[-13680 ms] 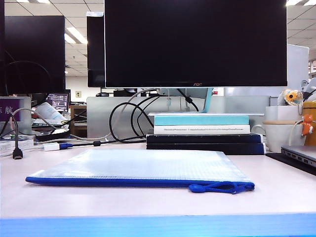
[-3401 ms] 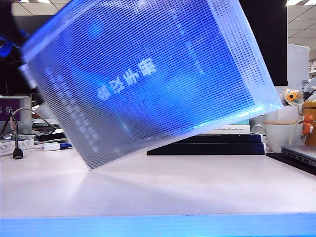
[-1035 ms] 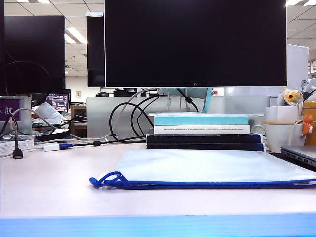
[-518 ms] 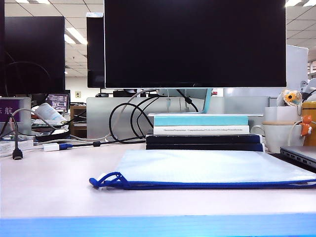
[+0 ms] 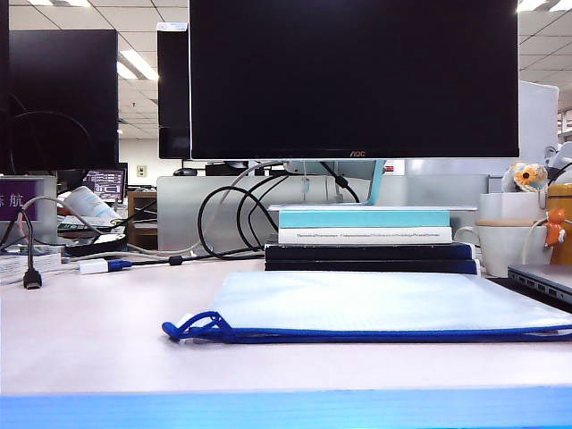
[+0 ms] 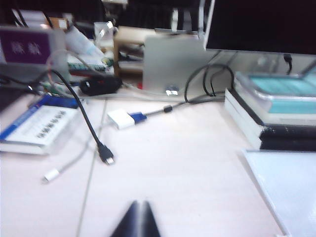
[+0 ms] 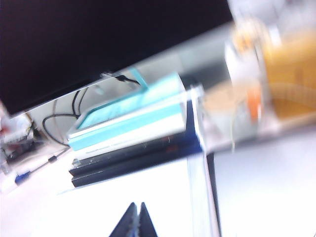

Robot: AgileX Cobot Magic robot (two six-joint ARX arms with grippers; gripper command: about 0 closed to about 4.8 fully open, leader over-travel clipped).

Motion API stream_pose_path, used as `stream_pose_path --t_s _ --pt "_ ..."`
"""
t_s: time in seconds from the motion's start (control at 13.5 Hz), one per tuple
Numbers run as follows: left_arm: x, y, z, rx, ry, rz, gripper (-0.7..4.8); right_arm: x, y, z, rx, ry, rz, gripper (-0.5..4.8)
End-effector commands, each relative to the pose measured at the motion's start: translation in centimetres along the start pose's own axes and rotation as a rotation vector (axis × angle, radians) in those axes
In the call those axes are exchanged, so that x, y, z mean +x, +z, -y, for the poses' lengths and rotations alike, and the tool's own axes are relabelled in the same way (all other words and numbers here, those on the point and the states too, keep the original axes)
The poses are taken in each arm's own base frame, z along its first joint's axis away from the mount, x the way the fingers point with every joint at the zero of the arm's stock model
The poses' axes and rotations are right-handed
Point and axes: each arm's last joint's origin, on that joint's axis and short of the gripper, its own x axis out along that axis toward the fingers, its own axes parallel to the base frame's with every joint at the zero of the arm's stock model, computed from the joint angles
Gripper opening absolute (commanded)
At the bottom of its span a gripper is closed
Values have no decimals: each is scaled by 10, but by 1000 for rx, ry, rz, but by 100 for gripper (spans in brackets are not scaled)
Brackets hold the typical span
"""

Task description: Pick up the transparent plastic file bag with a blue zipper and open its zipper.

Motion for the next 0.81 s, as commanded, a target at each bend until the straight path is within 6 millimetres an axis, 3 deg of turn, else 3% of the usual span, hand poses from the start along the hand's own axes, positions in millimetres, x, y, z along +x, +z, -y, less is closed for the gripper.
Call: stream_pose_path --t_s 0.07,0.22,0.59,0.81 --pt "4 -13 -1 52 27 -34 -5 9 -34 15 -58 -36 -43 -1" --pt "5 -17 -3 53 58 -48 -5 9 -35 16 -144 -46 -53 -1" --pt "5 -24 -4 56 78 -112 -5 9 -34 17 -168 -66 -43 -1" --pt "5 -15 -2 40 35 -24 -5 8 -36 20 -173 -147 -52 -1"
